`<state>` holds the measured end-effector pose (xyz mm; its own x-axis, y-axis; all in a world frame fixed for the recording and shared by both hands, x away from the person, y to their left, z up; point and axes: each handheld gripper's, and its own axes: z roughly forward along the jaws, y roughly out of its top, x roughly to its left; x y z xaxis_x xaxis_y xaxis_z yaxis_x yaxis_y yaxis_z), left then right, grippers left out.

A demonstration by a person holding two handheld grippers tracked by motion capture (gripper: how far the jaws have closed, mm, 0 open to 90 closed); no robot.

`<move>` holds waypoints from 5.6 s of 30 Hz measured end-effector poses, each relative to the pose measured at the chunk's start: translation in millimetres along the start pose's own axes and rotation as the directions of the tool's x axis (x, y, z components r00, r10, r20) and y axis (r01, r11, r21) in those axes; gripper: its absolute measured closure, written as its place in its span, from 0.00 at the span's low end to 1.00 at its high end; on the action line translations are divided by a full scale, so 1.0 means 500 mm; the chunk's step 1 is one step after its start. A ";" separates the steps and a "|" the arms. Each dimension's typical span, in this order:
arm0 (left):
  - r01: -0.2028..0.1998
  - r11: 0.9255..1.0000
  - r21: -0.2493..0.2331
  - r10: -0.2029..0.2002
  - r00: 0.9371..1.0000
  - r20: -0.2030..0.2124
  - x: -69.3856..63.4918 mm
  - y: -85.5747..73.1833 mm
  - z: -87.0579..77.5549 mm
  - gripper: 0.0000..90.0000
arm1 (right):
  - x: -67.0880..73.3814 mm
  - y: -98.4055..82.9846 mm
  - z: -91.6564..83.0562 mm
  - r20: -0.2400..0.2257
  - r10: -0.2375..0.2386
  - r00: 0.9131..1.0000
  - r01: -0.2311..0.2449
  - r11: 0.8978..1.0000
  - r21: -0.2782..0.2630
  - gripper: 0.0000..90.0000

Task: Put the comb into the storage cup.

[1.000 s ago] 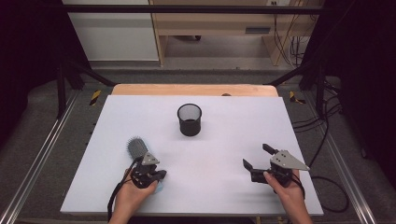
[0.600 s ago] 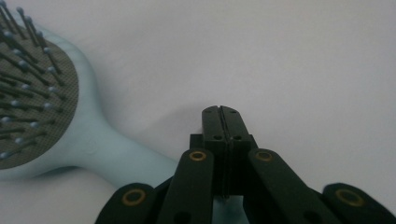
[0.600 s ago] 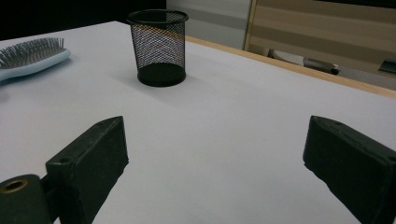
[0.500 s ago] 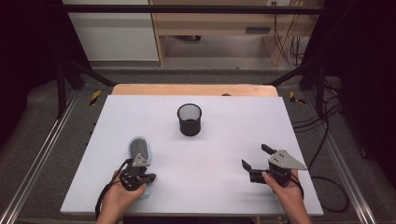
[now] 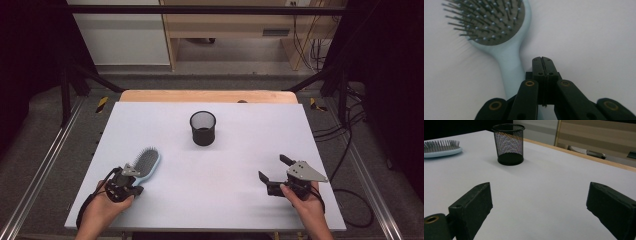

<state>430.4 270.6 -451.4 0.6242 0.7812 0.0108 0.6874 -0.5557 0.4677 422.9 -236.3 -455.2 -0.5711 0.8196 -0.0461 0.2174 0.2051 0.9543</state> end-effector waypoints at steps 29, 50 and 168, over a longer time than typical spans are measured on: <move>-0.049 0.996 0.073 0.053 0.997 -0.049 0.063 -0.009 -0.027 1.00 | -0.001 -0.002 0.000 0.006 0.003 1.000 -0.004 1.000 0.009 0.07; -0.098 0.991 0.087 0.109 0.984 -0.140 0.094 0.060 -0.070 0.46 | 0.000 -0.004 0.002 -0.003 0.002 1.000 -0.002 1.000 0.012 0.07; -0.156 0.795 -0.585 0.105 0.987 -0.121 -0.059 0.159 -0.027 0.77 | 0.027 0.040 0.022 -0.029 0.221 0.975 -0.217 0.972 0.094 0.09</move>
<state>461.9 207.3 -402.6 0.6437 0.7469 0.1664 0.2318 -0.3976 0.8878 428.3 -215.4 -439.7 -0.5315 0.8290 0.1742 0.4096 0.0715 0.9095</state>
